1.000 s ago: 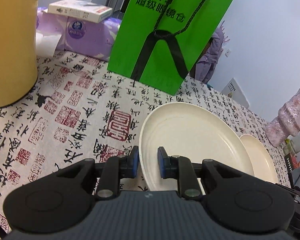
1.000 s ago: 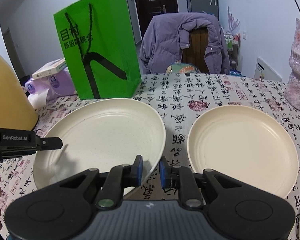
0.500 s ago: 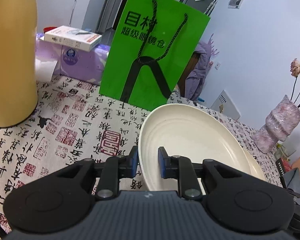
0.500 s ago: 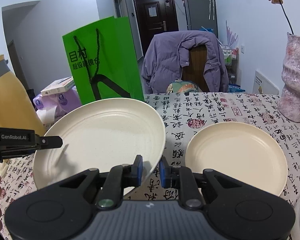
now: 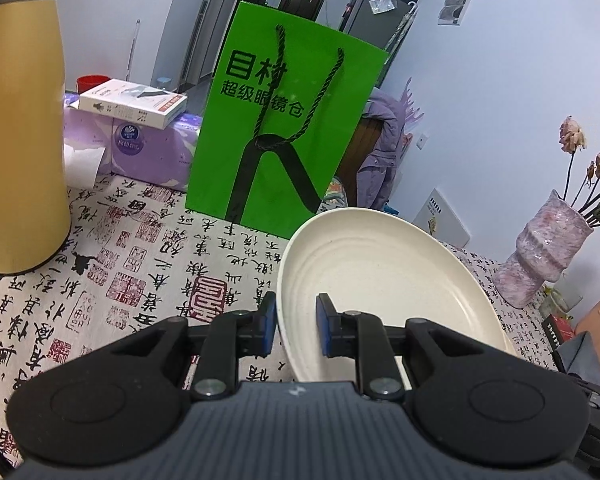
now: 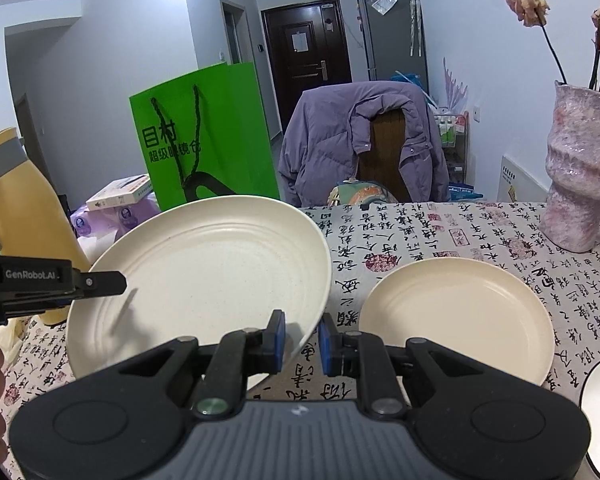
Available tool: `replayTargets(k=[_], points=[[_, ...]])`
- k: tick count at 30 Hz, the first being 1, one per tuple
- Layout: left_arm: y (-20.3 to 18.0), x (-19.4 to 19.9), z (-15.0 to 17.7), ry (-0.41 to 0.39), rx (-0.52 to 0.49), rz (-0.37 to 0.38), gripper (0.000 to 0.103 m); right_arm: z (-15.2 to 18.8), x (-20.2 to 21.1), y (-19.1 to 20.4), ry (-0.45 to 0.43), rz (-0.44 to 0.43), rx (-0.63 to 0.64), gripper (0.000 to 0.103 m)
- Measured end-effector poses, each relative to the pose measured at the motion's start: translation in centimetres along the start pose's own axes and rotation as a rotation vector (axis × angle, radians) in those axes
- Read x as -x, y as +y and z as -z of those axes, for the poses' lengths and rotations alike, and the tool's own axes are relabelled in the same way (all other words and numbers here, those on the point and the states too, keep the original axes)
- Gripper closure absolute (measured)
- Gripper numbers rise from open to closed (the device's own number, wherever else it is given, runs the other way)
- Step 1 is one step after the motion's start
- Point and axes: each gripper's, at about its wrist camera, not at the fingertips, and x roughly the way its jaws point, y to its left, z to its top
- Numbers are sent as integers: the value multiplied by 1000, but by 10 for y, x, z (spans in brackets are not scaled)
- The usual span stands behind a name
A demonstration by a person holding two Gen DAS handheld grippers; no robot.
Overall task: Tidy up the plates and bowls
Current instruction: 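Lift the gripped cream plate off the cloth with both grippers, then carry the held cream plate away from the green bag with both grippers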
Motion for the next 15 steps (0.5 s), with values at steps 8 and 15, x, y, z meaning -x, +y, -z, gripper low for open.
replayTargets(k=[8, 15], points=[[-8, 6, 2, -13, -19, 11, 83, 4, 11, -3, -17, 11, -7, 86], [-19, 12, 6, -22, -41, 23, 83, 6, 24, -7, -41, 27, -10, 86]])
